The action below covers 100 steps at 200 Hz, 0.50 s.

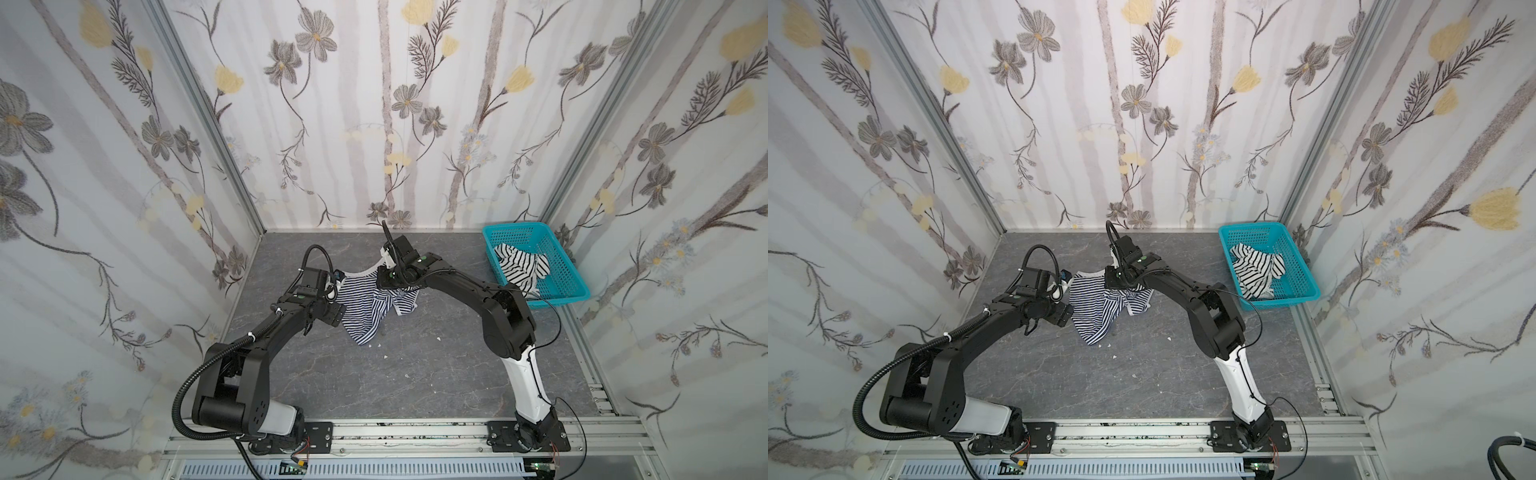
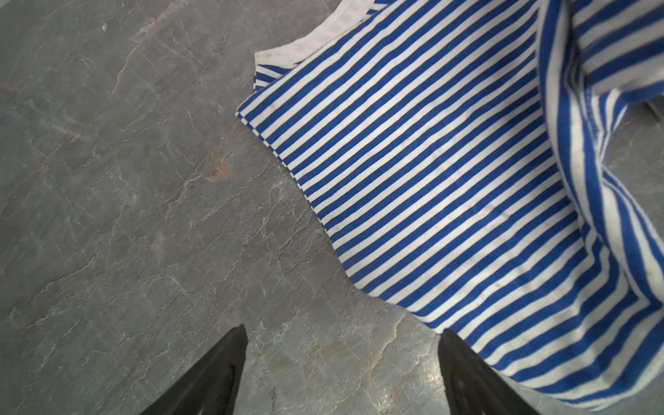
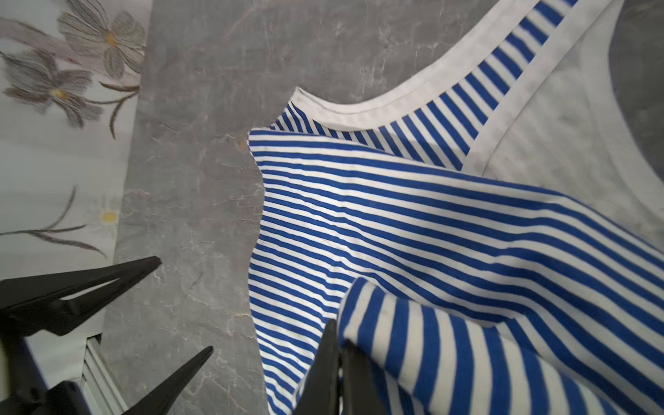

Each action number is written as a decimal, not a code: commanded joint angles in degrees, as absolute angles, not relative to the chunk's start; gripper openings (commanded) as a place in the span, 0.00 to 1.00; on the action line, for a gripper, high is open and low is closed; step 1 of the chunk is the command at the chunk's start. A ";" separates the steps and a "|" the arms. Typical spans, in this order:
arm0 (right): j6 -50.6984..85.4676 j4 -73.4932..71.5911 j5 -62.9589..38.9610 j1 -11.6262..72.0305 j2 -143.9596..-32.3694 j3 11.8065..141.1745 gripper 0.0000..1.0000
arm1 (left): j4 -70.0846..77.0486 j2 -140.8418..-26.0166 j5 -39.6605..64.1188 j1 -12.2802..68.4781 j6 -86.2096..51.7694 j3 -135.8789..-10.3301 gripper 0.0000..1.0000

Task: Fold and stack tank tops
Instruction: Smooth out the tank top at the center of the table.

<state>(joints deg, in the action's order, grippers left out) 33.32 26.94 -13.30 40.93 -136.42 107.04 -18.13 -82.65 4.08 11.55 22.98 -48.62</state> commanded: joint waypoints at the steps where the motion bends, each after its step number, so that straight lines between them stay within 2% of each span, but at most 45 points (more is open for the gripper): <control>1: 30.94 30.10 -12.03 41.39 -137.47 107.70 0.34 | -17.93 -82.43 4.12 11.34 23.40 -48.34 0.86; 29: 29.85 24.58 -9.91 43.12 -128.47 100.23 0.52 | -17.92 -82.18 4.86 11.34 22.72 -48.03 0.86; 62: 32.21 22.81 -4.82 44.03 -117.96 90.62 0.54 | -17.84 -81.17 5.54 11.34 22.24 -47.48 0.86; 100: 35.07 19.16 -3.87 44.21 -113.17 77.86 0.52 | -17.83 -80.51 5.98 11.34 22.32 -46.06 0.86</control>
<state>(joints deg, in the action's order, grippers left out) 32.77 22.46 -5.65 43.99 -114.34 83.79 -18.26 -80.97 4.99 11.42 22.48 -46.78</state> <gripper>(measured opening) 0.526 0.858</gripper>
